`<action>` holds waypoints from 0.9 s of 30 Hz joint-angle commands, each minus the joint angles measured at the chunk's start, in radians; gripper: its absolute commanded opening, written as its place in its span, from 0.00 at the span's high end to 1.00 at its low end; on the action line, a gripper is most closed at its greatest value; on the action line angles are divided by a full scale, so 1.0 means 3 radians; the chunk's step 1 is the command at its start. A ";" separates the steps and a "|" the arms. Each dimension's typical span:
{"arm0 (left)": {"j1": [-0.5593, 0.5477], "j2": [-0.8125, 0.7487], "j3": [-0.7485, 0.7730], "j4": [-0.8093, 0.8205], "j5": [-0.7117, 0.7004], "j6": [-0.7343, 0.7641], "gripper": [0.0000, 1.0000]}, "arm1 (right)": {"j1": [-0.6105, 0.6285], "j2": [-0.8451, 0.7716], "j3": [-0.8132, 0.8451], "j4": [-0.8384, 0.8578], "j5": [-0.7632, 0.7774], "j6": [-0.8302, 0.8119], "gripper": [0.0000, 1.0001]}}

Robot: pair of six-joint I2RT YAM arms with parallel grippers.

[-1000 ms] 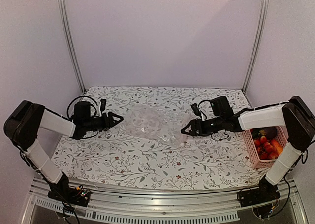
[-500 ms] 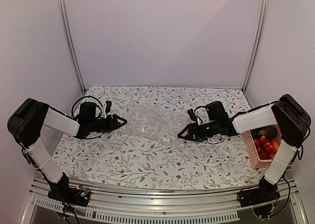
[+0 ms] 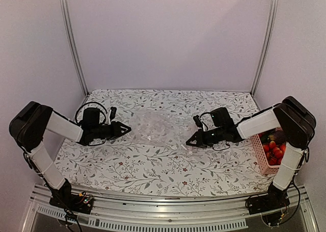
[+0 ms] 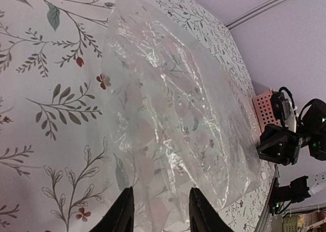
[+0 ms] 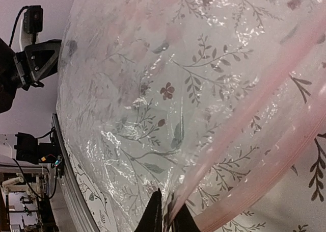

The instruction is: Open the zip-top bag and remove the fake food

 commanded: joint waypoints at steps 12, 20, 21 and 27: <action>0.0035 0.0057 -0.0179 -0.0122 -0.0001 0.0065 1.00 | -0.0202 -0.0050 -0.0316 0.0020 0.0299 -0.0100 1.00; -0.0051 0.0001 0.0126 -0.0576 -0.0275 0.0315 1.00 | -0.0288 0.0022 -0.0222 -0.0158 0.0600 -0.0367 1.00; -0.0074 0.0043 0.0166 -0.0596 -0.0297 0.0307 1.00 | -0.0285 0.0058 -0.0155 -0.0196 0.0628 -0.0395 1.00; -0.0181 0.0158 0.0413 -0.1106 -0.0574 0.0449 1.00 | -0.0285 0.0277 0.0173 -0.0470 0.0892 -0.0644 0.96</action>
